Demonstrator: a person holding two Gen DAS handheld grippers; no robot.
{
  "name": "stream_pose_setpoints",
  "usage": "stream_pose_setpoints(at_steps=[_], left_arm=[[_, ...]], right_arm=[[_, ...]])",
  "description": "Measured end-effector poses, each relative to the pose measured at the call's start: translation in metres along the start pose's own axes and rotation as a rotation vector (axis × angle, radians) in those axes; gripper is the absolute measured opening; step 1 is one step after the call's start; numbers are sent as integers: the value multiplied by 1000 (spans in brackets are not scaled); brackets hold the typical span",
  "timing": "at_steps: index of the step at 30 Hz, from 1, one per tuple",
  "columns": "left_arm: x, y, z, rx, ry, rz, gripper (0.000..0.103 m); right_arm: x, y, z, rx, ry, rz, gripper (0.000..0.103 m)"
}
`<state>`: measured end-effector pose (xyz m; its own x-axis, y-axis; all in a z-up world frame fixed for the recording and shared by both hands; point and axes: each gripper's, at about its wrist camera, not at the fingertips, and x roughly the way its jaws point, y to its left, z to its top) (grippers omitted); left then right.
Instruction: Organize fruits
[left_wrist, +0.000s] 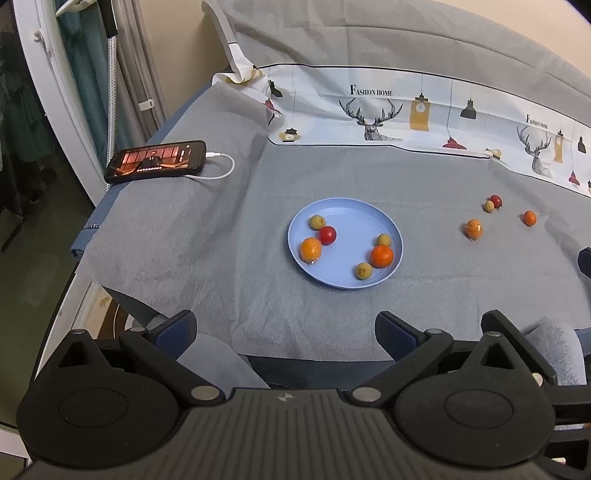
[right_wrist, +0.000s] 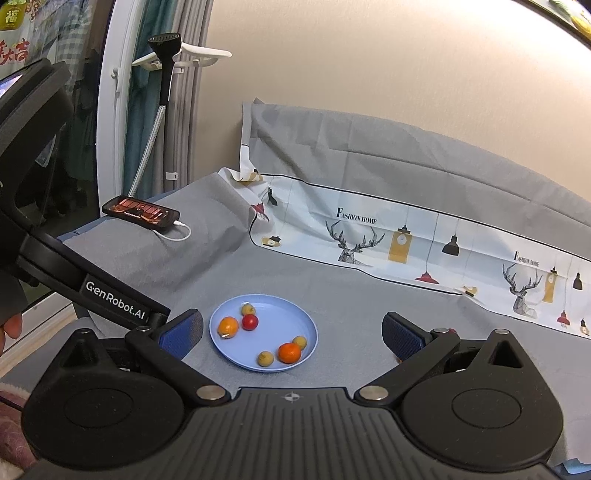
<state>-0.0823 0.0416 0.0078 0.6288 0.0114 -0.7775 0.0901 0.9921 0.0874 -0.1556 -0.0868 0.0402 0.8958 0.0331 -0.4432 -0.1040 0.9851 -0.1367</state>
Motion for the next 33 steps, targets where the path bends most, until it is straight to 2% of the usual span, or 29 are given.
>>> stream_pose_setpoints(at_steps=[6,11,14,18,24,29,33], left_arm=[[7,3,2,4,12,-26,103],[20,-6,14,30,36,-41,103],[24,-17,23,33,27,-57,103],[41,-45,39,87,60,-70,103],[84,-118,83,242,97,-115,103],[137,-212,135,379,62,-187,103],[202,-293,164,471,69,-237,103]], right_arm=[[9,-3,1,0,28,-1,102],[23,-13,1,42,55,-35,102],[26,-29,-5,89,59,-74,102],[41,-64,-17,163,92,-144,102],[83,-140,-52,358,155,-300,102],[136,-217,-88,492,200,-471,102],[192,-277,-111,519,228,-574,102]])
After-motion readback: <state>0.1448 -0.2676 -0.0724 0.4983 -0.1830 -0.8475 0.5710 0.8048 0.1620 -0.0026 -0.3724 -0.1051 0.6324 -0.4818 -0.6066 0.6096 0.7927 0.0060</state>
